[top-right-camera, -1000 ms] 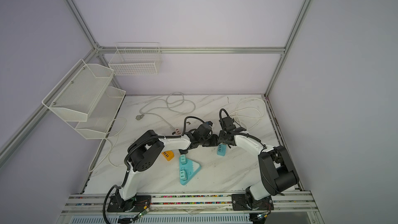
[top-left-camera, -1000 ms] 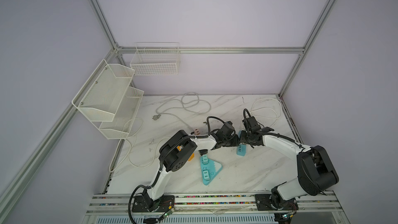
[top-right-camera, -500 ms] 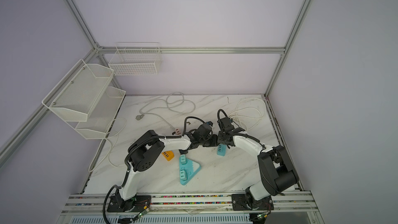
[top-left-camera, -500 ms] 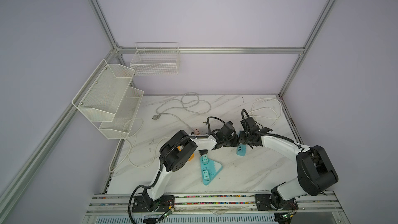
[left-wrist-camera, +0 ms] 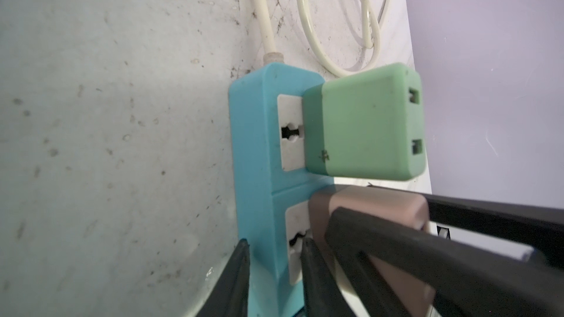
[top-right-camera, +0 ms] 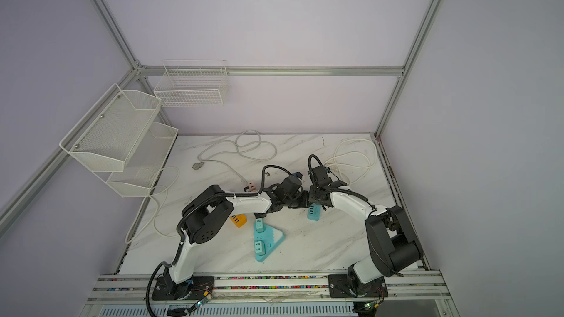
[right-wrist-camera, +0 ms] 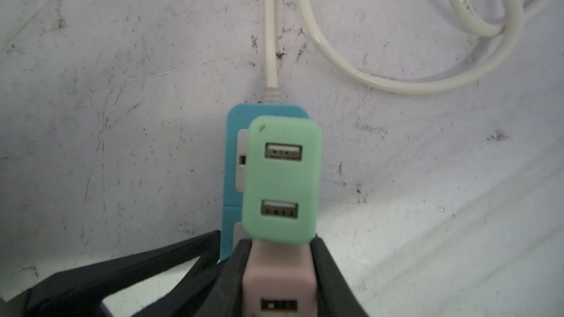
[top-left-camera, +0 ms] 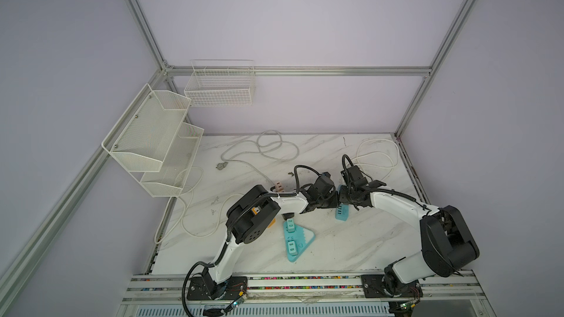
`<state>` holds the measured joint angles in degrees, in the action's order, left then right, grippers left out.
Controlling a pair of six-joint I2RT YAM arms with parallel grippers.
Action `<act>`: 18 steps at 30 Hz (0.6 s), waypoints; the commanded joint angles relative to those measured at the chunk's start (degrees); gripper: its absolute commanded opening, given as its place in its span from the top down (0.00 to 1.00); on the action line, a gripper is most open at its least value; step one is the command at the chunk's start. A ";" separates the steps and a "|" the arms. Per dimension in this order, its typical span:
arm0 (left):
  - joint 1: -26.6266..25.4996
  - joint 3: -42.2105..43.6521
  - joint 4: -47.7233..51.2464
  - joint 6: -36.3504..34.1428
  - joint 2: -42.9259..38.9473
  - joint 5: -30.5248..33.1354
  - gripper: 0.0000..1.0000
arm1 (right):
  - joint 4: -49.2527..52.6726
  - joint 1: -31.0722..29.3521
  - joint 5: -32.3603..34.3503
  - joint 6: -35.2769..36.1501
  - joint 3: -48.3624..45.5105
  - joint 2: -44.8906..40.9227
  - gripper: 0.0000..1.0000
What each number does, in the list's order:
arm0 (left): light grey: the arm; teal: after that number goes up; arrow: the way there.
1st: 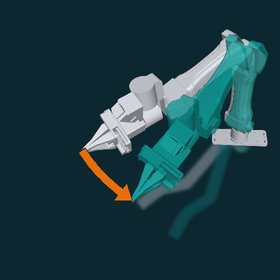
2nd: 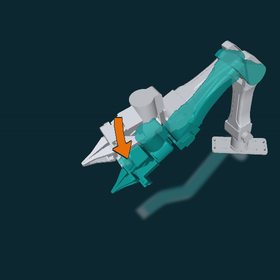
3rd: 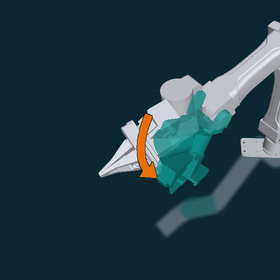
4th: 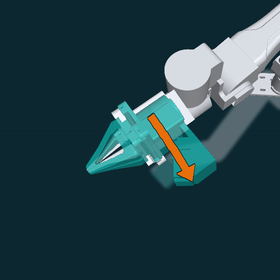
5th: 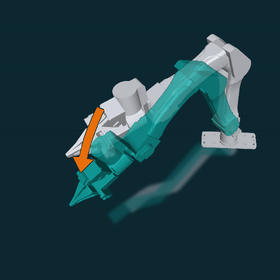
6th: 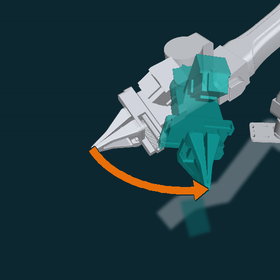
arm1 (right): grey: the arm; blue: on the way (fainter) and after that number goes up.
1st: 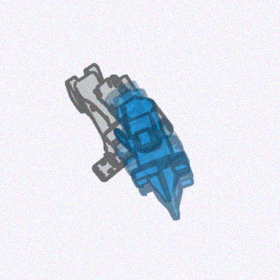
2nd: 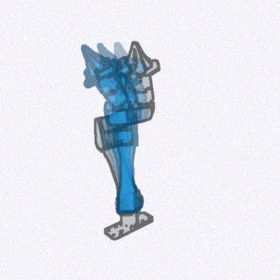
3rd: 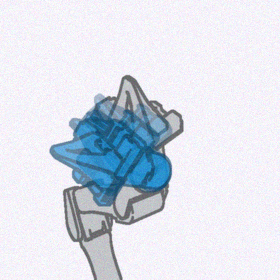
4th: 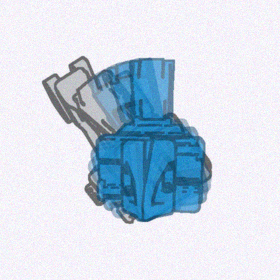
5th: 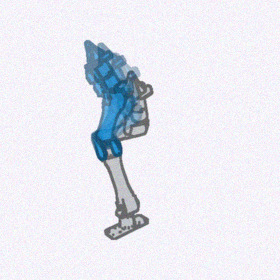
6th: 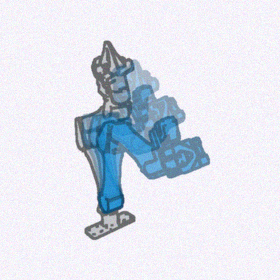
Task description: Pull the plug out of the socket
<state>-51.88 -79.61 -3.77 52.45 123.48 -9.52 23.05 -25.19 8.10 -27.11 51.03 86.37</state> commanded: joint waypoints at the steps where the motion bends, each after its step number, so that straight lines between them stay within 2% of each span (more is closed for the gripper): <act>1: -0.80 1.31 2.72 0.98 -0.98 1.21 0.73 | 0.13 -0.35 -0.21 0.13 -0.07 1.03 0.72; 7: -1.46 1.60 2.80 1.74 -0.79 1.18 0.76 | -0.87 -0.50 -0.07 -0.17 0.36 -0.30 0.79; 10: -1.47 1.79 3.99 2.64 -0.44 2.17 0.82 | -1.41 -0.78 -0.30 -1.05 0.57 0.36 0.82; 14: -1.47 1.95 4.01 2.99 0.00 0.84 0.84 | -2.02 -0.74 -2.58 -1.60 0.78 0.70 0.80; 18: -1.50 2.01 3.83 3.10 0.39 0.38 0.84 | 0.12 -0.76 -0.37 -2.22 1.44 1.61 0.72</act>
<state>-52.01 -79.59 -3.75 55.00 123.15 -8.16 23.18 -25.19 8.08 -27.83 51.13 86.41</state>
